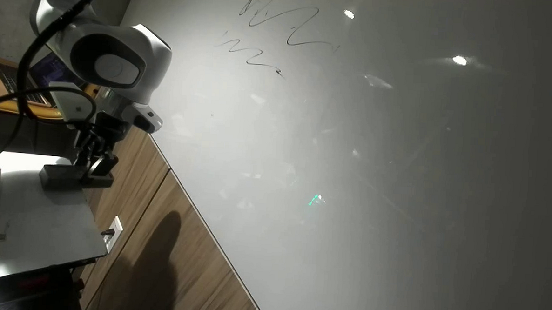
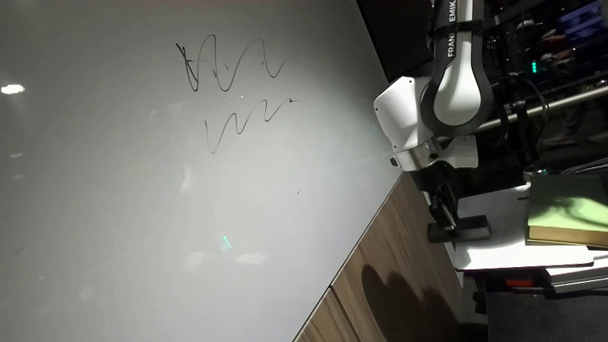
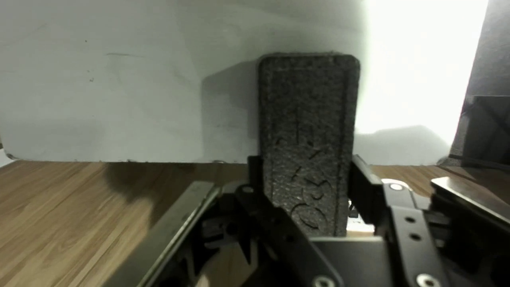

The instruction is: Use the eraser to wipe the whiteboard.

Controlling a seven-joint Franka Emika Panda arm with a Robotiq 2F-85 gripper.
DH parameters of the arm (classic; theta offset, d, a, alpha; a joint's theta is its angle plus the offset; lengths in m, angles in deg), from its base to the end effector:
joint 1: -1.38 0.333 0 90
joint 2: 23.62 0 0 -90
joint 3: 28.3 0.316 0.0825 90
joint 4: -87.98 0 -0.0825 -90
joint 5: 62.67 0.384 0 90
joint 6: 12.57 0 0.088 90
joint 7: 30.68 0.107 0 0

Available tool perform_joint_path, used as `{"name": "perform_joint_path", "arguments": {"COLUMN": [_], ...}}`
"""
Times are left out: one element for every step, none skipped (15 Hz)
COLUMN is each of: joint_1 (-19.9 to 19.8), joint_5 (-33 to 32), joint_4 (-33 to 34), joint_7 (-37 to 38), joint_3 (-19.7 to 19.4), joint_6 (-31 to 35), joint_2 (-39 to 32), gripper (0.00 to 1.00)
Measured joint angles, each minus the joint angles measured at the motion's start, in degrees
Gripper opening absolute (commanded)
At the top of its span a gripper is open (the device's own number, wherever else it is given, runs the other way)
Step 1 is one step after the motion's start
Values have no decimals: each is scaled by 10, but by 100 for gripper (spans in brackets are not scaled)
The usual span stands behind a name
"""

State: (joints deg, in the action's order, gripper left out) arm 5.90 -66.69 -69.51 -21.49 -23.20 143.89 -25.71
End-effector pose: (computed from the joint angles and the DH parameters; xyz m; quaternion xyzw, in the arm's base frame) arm 0.3813 0.0677 0.2031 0.9989 0.0363 -0.0248 0.0158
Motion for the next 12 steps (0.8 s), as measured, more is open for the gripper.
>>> {"name": "perform_joint_path", "arguments": {"joint_1": [3,7,10,16,22,28,34,37,39,39,39,38], "joint_5": [5,14,25,38,48,55,58,58,58,58,57,56], "joint_4": [2,5,6,8,13,22,35,50,68,89,113,140], "joint_7": [-2,-5,-9,-12,-13,-14,-14,-13,-13,-13,-13,-13], "joint_3": [2,5,10,15,20,23,25,28,29,30,30,30], "joint_6": [0,-1,-2,-4,-8,-17,-27,-33,-39,-46,-51,-57], "joint_2": [5,13,28,47,71,97,123,146,167,183,196,203], "gripper": [29,29,29,29,29,29,29,29,29,29,29,29]}}
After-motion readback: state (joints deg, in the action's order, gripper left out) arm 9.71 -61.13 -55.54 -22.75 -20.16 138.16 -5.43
